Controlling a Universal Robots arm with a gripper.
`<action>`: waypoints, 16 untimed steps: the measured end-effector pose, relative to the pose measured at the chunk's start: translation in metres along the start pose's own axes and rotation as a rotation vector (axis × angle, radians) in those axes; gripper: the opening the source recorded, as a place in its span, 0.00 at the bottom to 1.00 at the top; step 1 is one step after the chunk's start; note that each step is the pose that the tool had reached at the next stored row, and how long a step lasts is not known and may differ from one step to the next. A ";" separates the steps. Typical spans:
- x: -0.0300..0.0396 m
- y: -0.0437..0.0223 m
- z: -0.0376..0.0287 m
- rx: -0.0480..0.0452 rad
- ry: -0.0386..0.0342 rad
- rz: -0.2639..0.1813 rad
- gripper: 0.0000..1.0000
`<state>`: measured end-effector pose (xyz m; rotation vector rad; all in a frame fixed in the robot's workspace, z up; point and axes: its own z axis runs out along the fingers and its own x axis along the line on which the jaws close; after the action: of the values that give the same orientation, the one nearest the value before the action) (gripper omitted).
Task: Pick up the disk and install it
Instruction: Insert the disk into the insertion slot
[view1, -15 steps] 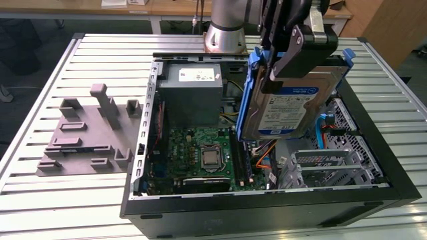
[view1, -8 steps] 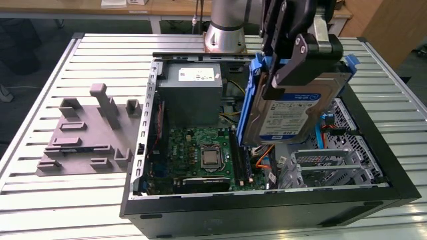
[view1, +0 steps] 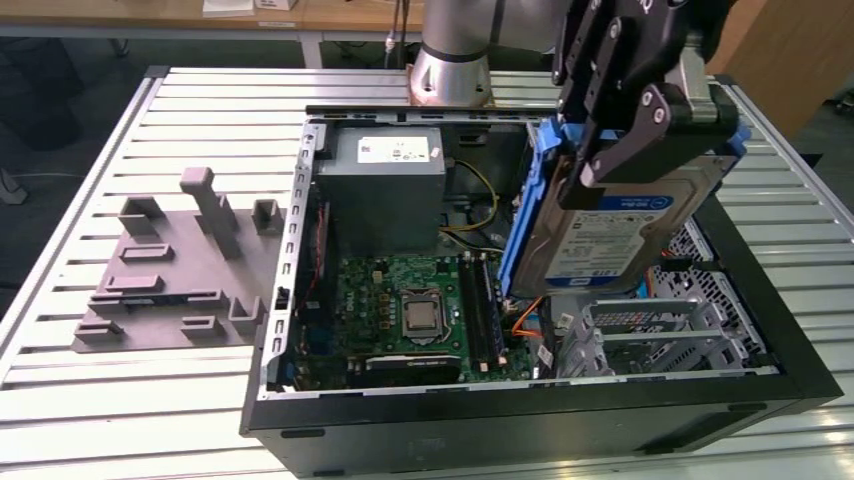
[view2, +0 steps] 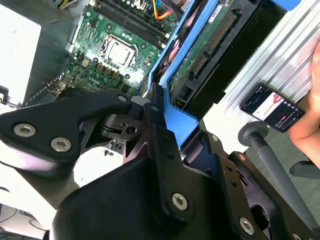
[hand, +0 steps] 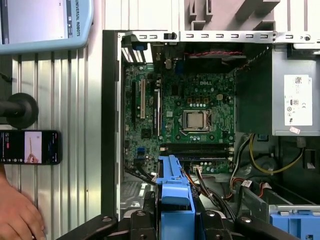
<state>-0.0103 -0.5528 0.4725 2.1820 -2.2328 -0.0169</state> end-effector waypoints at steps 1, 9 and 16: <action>0.0001 -0.0017 0.0003 0.0000 0.0000 0.000 0.36; 0.0001 -0.0026 0.0004 0.0000 0.0000 0.000 0.36; 0.0001 -0.0027 0.0004 0.0000 -0.0001 0.000 0.36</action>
<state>-0.0075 -0.5531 0.4720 2.1821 -2.2328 -0.0170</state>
